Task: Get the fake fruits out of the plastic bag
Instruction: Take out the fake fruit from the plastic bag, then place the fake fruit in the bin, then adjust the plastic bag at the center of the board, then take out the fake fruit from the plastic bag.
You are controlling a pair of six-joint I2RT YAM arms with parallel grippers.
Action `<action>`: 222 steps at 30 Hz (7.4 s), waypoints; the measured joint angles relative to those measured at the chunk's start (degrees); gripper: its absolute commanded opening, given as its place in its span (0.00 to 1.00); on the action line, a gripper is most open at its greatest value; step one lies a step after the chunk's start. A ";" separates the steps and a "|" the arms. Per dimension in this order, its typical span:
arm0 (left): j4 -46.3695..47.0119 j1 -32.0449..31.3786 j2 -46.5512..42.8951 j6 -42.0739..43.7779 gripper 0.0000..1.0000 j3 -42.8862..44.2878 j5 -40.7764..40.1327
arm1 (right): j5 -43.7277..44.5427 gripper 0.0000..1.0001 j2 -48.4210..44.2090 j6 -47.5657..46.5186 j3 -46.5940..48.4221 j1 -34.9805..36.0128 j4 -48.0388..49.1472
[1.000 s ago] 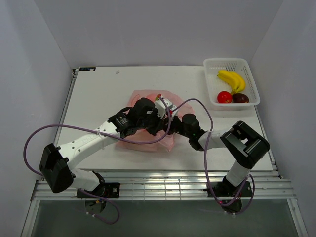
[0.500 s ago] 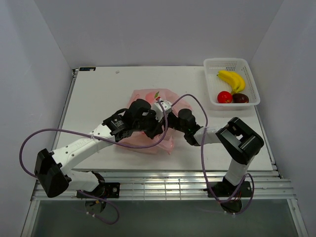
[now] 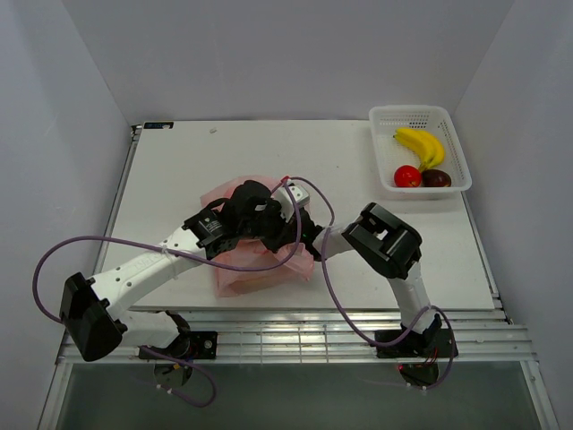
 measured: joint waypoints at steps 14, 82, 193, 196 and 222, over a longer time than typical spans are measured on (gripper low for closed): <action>0.31 -0.07 -1.88 0.09 0.00 -0.76 -2.64 | 8.98 0.08 -8.15 4.92 -9.51 0.72 -3.15; -0.83 -8.87 -11.96 -34.73 0.98 -1.55 2.16 | 49.77 0.08 -77.07 15.67 -16.35 -2.86 -63.32; -34.38 -21.68 -4.72 -48.35 0.00 15.61 -38.95 | 48.48 1.00 12.74 33.88 33.55 9.84 -33.55; -34.25 -21.68 -4.98 -48.39 0.00 15.30 -38.51 | 48.46 0.72 13.40 34.07 34.56 9.62 -34.36; -29.83 -18.27 -11.89 -53.00 0.00 2.38 -42.99 | 37.57 0.08 -46.84 16.33 -16.24 6.16 -25.42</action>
